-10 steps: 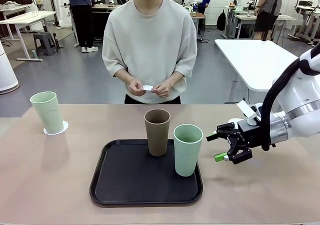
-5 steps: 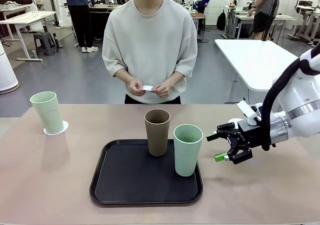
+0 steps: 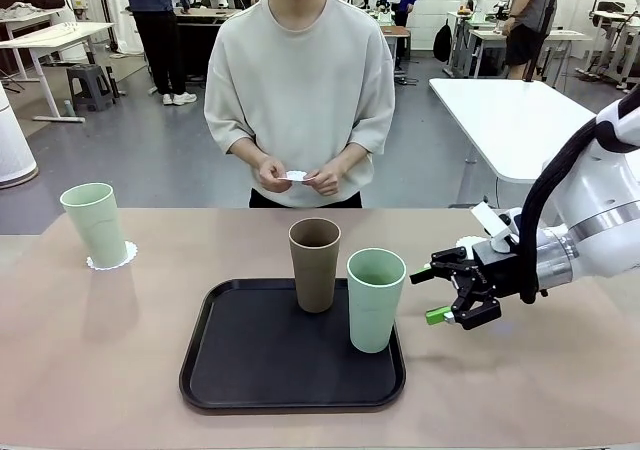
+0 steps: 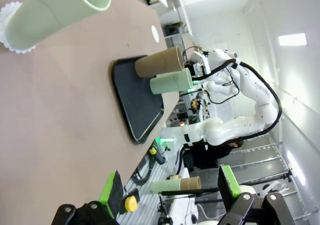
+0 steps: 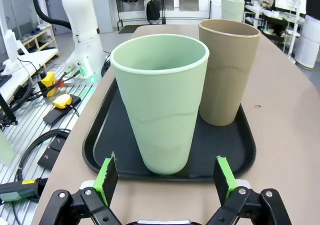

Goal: Place coasters on the table and set cups on them.
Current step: Take one Reusable plastic cup from the Flat Tray and place it on a coaster set by the human.

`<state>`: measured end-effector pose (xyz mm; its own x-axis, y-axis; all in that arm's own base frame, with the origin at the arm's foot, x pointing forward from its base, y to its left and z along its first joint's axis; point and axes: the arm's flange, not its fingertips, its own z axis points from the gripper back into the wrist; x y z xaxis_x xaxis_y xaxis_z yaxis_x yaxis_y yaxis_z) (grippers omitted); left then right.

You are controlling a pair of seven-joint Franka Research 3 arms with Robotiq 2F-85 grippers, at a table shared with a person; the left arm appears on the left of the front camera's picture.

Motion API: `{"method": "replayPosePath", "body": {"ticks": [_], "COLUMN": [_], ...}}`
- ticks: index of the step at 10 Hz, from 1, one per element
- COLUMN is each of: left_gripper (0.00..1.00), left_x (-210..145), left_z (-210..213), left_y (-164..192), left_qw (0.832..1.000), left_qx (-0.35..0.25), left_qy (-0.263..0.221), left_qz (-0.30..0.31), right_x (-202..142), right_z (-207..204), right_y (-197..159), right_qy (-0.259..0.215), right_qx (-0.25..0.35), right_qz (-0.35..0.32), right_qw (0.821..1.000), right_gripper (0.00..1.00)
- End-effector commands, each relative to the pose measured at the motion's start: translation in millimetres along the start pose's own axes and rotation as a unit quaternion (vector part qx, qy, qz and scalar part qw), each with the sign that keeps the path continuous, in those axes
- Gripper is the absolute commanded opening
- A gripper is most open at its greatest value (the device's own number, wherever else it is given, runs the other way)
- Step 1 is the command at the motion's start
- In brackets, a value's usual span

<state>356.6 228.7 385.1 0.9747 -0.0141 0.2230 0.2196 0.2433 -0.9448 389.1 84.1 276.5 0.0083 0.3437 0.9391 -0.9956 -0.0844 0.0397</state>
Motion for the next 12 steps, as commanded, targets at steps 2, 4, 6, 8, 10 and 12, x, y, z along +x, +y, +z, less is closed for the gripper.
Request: {"method": "replayPosePath", "body": {"ticks": [2, 4, 6, 8, 10, 12], "left_gripper": [1.00, 1.00, 1.00, 1.00, 1.00, 1.00], "left_x": [0.3, 0.3, 0.3, 0.3, 0.3, 0.3], "left_z": [0.9, 0.9, 0.9, 0.9, 0.9, 0.9], "left_y": [-2.2, -2.2, -2.2, -2.2, -2.2, -2.2], "left_qw": [1.000, 1.000, 1.000, 1.000, 1.000, 1.000], "left_qx": [0.003, 0.003, 0.003, 0.003, 0.003, 0.003], "left_qy": [-0.001, -0.001, -0.001, -0.001, -0.001, -0.001], "left_qz": [0.004, 0.004, 0.004, 0.004, 0.004, 0.004], "right_x": [0.5, 0.3, -0.2, -0.7, -0.2, -1.8], "right_z": [-26.6, -33.6, -36.7, -38.1, -43.5, -49.0], "right_y": [-1.5, -3.5, -5.3, -5.5, -6.6, -8.4], "right_qy": [-0.032, -0.038, -0.041, -0.046, -0.052, -0.055], "right_qx": [-0.005, -0.003, -0.001, 0.002, 0.011, 0.017], "right_qz": [-0.005, -0.012, -0.012, -0.010, -0.006, -0.007], "right_qw": [0.999, 0.999, 0.999, 0.999, 0.999, 0.998], "right_gripper": [1.00, 1.00, 1.00, 1.00, 1.00, 1.00]}}
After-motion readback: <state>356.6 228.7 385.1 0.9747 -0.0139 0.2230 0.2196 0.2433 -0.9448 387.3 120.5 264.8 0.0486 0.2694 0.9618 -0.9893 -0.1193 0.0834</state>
